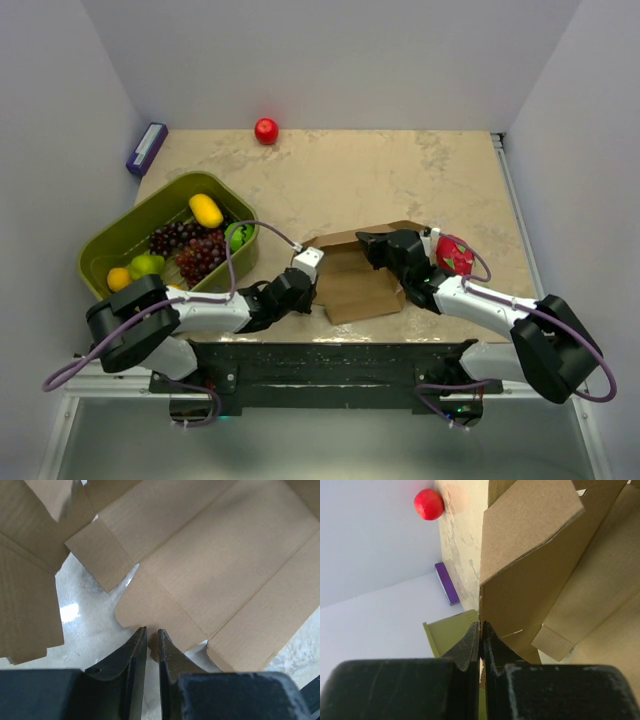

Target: Fold the paper box

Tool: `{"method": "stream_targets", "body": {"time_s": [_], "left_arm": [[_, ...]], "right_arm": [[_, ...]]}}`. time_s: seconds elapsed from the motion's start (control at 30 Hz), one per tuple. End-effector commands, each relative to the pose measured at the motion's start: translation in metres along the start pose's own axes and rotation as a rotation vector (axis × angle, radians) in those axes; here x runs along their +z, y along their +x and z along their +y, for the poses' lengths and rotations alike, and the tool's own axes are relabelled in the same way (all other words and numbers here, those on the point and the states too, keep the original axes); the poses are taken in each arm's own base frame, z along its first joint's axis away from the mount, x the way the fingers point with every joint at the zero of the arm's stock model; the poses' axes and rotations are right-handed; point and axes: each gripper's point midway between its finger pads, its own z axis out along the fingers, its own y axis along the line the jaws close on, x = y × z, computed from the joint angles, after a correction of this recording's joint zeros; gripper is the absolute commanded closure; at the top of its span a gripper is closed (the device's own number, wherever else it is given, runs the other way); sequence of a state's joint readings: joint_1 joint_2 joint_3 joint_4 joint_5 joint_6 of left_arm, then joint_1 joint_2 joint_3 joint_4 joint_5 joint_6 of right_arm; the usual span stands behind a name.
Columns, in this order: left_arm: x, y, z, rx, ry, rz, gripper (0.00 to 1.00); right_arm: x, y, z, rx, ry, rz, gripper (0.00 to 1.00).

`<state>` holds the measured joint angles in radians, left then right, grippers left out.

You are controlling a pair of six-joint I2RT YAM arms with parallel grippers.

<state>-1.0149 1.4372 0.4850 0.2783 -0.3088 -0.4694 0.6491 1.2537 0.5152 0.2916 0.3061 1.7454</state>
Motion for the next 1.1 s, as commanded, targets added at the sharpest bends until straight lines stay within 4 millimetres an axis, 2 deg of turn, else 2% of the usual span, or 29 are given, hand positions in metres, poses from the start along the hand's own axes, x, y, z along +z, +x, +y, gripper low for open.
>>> {"method": "stream_targets", "body": {"time_s": [0.0,0.13,0.2,0.27,0.33,0.4,0.43,0.53,0.63,0.73,0.97,1.07], "left_arm": [[0.006,0.013,0.004,-0.047,-0.019,0.018,0.81],[0.012,0.031,0.015,-0.049,-0.088,0.082,0.83],[0.011,0.032,0.019,-0.058,-0.110,0.082,0.84],[0.009,0.024,0.017,-0.066,-0.102,0.064,0.82],[0.004,0.006,0.011,-0.075,-0.080,0.029,0.78],[-0.001,-0.010,0.006,-0.083,-0.058,-0.004,0.71],[-0.006,-0.027,0.001,-0.099,-0.038,-0.037,0.68],[-0.015,-0.057,-0.004,-0.134,0.016,-0.088,0.61],[-0.020,-0.075,0.000,-0.180,0.061,-0.116,0.57],[-0.022,-0.087,0.001,-0.192,0.077,-0.143,0.47],[-0.008,-0.077,0.007,-0.207,0.048,-0.098,0.42],[0.000,-0.070,0.018,-0.214,-0.001,-0.079,0.43]], "right_arm": [[-0.001,-0.007,-0.001,-0.013,-0.013,-0.041,0.99],[-0.002,-0.008,-0.001,-0.013,-0.012,-0.046,0.99],[-0.004,-0.010,0.001,-0.013,-0.016,-0.052,0.99],[-0.005,-0.012,-0.001,-0.018,-0.011,-0.057,0.99],[-0.007,-0.012,0.003,-0.015,-0.021,-0.058,0.99],[-0.008,-0.013,0.002,-0.014,-0.023,-0.061,0.99],[-0.010,-0.014,0.004,-0.013,-0.028,-0.062,0.99],[-0.012,-0.014,0.006,-0.014,-0.031,-0.065,0.99],[-0.013,-0.015,0.007,-0.017,-0.036,-0.066,0.99],[-0.015,-0.016,0.006,-0.015,-0.038,-0.068,0.99],[-0.017,-0.017,0.009,-0.011,-0.046,-0.070,0.99],[-0.018,-0.017,0.010,-0.009,-0.052,-0.066,0.99]]}}
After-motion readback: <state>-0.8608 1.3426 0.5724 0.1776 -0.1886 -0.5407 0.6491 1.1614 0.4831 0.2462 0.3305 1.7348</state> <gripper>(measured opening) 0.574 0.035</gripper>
